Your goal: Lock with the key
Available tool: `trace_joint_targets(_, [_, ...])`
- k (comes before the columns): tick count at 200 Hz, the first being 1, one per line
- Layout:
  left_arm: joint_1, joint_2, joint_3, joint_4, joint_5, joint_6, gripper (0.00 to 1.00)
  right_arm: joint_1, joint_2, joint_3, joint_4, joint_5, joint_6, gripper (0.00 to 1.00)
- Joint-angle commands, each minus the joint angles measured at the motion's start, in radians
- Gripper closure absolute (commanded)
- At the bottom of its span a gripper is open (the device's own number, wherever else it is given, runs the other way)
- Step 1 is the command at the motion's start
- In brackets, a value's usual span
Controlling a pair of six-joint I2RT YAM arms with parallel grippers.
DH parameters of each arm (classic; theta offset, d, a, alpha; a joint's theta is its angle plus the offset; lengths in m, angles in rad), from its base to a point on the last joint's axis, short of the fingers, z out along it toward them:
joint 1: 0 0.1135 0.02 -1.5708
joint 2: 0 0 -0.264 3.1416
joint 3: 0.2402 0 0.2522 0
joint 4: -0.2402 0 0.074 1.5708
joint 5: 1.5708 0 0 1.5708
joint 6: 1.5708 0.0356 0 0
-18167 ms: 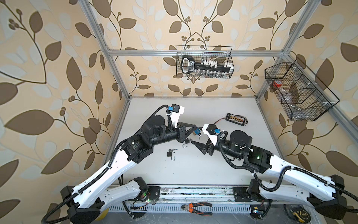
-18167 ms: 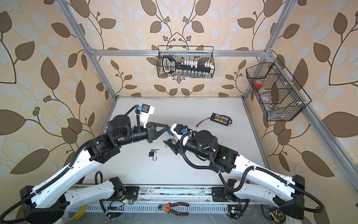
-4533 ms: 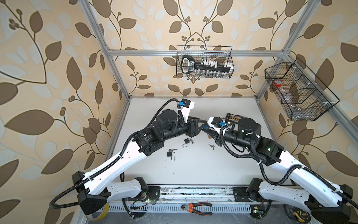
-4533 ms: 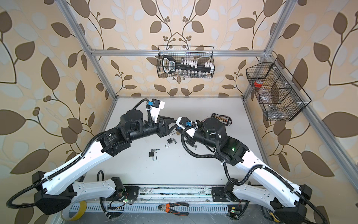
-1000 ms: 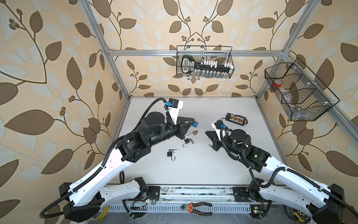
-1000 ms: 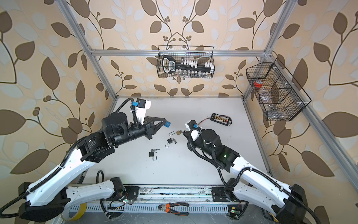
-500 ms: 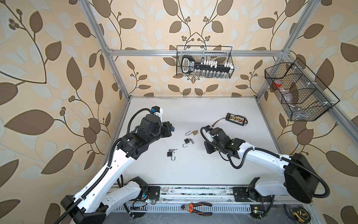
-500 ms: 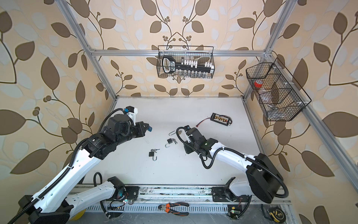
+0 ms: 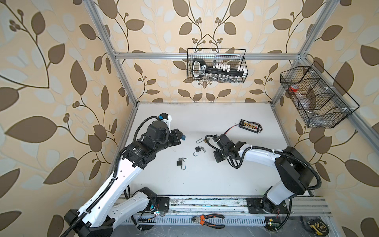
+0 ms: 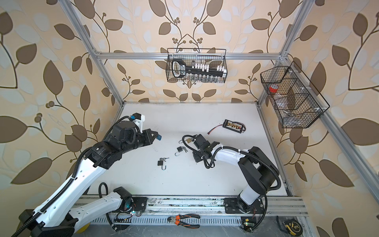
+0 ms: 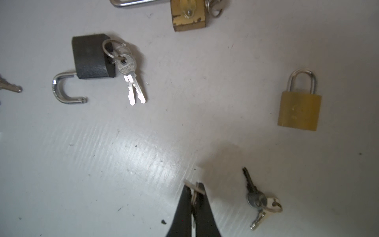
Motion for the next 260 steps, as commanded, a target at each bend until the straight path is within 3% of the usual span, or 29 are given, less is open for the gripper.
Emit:
trace_joint_targets(1, [0.015,-0.026,-0.015,0.019,0.011,-0.017,1.0,-0.001,0.029,0.04,-0.025,0.006,-0.013,1.0])
trace_joint_targets(29, [0.017,-0.036,-0.017,0.014,0.009,-0.015,1.0,-0.002,0.043,0.035,-0.033,-0.003,-0.013,0.94])
trace_joint_targets(86, [0.021,-0.029,-0.017,0.018,0.04,-0.003,1.0,-0.001,-0.011,0.037,-0.04,0.004,-0.007,0.67])
trace_joint_targets(99, [0.022,-0.026,-0.015,0.023,0.054,0.007,1.0,-0.001,-0.071,0.033,-0.033,0.028,-0.006,0.66])
trace_joint_targets(135, [0.022,-0.007,-0.015,0.062,0.136,0.041,1.0,-0.001,-0.337,-0.028,0.049,0.051,-0.082,0.45])
trace_joint_targets(172, [0.022,0.068,-0.002,0.144,0.382,0.083,1.0,-0.001,-0.606,-0.116,0.169,-0.203,-0.313,0.19])
trace_joint_targets(206, [0.005,0.143,0.007,0.201,0.51,0.064,1.0,0.069,-0.724,-0.142,0.198,-0.261,-0.459,0.13])
trace_joint_targets(260, [-0.063,0.161,0.001,0.249,0.478,0.048,1.0,0.218,-0.667,-0.104,0.258,-0.157,-0.467,0.13])
